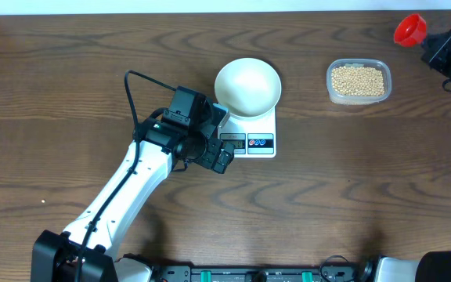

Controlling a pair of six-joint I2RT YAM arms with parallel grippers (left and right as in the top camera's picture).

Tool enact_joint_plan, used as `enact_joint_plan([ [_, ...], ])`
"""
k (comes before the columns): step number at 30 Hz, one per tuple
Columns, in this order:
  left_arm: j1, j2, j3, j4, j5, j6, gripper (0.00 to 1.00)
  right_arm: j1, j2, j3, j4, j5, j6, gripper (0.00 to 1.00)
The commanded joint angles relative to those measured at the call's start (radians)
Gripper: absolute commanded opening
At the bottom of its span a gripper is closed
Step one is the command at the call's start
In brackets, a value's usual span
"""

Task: Scoop item into bowl and weigh 50g on scale
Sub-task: 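Withdraw the left gripper from the scale toward the left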

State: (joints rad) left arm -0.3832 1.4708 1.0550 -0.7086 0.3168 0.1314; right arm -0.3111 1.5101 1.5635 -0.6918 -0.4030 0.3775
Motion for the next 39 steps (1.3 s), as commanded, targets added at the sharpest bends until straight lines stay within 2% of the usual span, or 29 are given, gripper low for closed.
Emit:
enact_joint_plan([
  [1,-0.001,0.006,-0.011,-0.001,0.012,0.006,0.99,0.0,0.002,0.027,0.0,0.009,-0.02,0.01],
  [14,0.014,-0.013,-0.01,0.007,0.013,-0.001,1.0,0.0,0.002,0.027,0.011,0.013,-0.02,0.01],
  [21,0.047,-0.218,-0.012,0.013,-0.049,0.025,1.0,0.0,0.002,0.027,0.006,0.012,-0.021,0.01],
  [27,0.045,-0.325,-0.085,0.015,-0.029,0.051,1.0,0.0,0.002,0.027,0.006,0.011,-0.027,0.01],
  [32,0.045,-0.455,-0.242,0.131,0.042,0.082,1.0,0.001,0.002,0.027,0.0,0.008,-0.027,0.01],
  [39,0.045,-0.587,-0.473,0.349,0.056,0.013,1.0,0.001,0.002,0.027,-0.002,0.008,-0.027,0.01],
])
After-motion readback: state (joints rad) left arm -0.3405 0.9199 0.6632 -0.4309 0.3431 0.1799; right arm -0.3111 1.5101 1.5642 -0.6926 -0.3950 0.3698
